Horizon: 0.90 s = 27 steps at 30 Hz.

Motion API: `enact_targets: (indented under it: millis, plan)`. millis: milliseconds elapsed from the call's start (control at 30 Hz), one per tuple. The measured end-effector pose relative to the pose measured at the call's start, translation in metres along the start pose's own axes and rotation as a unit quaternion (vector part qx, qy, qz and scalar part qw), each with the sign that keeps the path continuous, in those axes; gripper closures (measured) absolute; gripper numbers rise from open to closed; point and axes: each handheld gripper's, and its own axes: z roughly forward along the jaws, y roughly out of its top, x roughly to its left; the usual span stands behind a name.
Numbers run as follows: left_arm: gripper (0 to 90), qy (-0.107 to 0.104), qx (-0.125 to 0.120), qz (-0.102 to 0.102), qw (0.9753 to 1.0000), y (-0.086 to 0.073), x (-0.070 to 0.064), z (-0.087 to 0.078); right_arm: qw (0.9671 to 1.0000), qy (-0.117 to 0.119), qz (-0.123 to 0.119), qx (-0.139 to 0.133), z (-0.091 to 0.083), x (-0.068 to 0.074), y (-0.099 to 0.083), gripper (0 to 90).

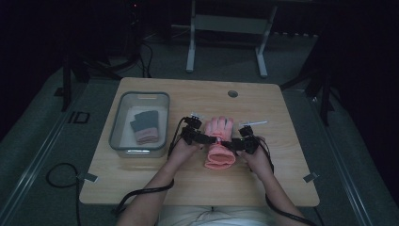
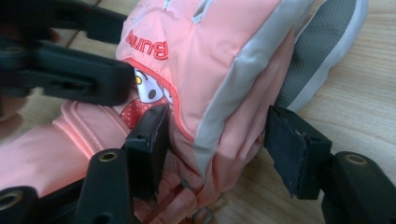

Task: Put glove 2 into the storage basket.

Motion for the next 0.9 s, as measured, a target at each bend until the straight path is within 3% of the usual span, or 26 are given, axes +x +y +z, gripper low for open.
enact_targets:
  millis: [67, 100, 167, 233, 300, 400, 567, 767, 900]
  plan:
    - [21.4, -0.03, 0.002, -0.02, 0.9993, -0.002, 0.007, 0.007, 1.0, 0.004, 0.005, 0.003, 0.001, -0.001, 0.0, 42.8]
    - [22.8, -0.057, 0.0, -0.042, 0.9975, -0.005, 0.011, 0.012, 0.9999, 0.008, 0.01, 0.006, 0.001, -0.002, 0.0, 43.2]
    - [34.1, -0.08, -0.002, -0.051, 0.9955, -0.006, 0.013, 0.016, 0.9997, 0.013, 0.018, 0.009, 0.002, -0.004, 0.0, 46.4]
    - [43.6, -0.087, -0.005, -0.051, 0.9949, -0.007, 0.012, 0.016, 0.9999, 0.008, 0.013, 0.007, 0.003, -0.002, -0.001, 50.2]
    - [58.4, -0.083, -0.007, -0.034, 0.996, -0.006, 0.007, 0.012, 0.9999, -0.01, -0.007, -0.003, 0.002, 0.004, -0.003, 57.0]
    - [68.0, -0.064, -0.003, -0.01, 0.9979, -0.003, -0.004, 0.005, 0.9998, -0.009, -0.012, -0.01, -0.001, 0.008, -0.003, 62.8]
    - [71.2, -0.056, -0.004, 0.014, 0.9983, 0.002, -0.016, -0.009, 0.9993, 0.021, 0.001, -0.031, -0.008, 0.008, -0.007, 64.5]
    - [72.2, -0.043, -0.025, 0.044, 0.9978, 0.011, -0.028, -0.035, 0.9977, 0.03, -0.01, -0.06, -0.021, 0.019, 0.0, 65.0]
    - [72.2, -0.04, -0.041, 0.054, 0.9969, 0.016, -0.032, -0.054, 0.9963, 0.036, -0.024, -0.074, -0.031, 0.03, 0.011, 65.2]
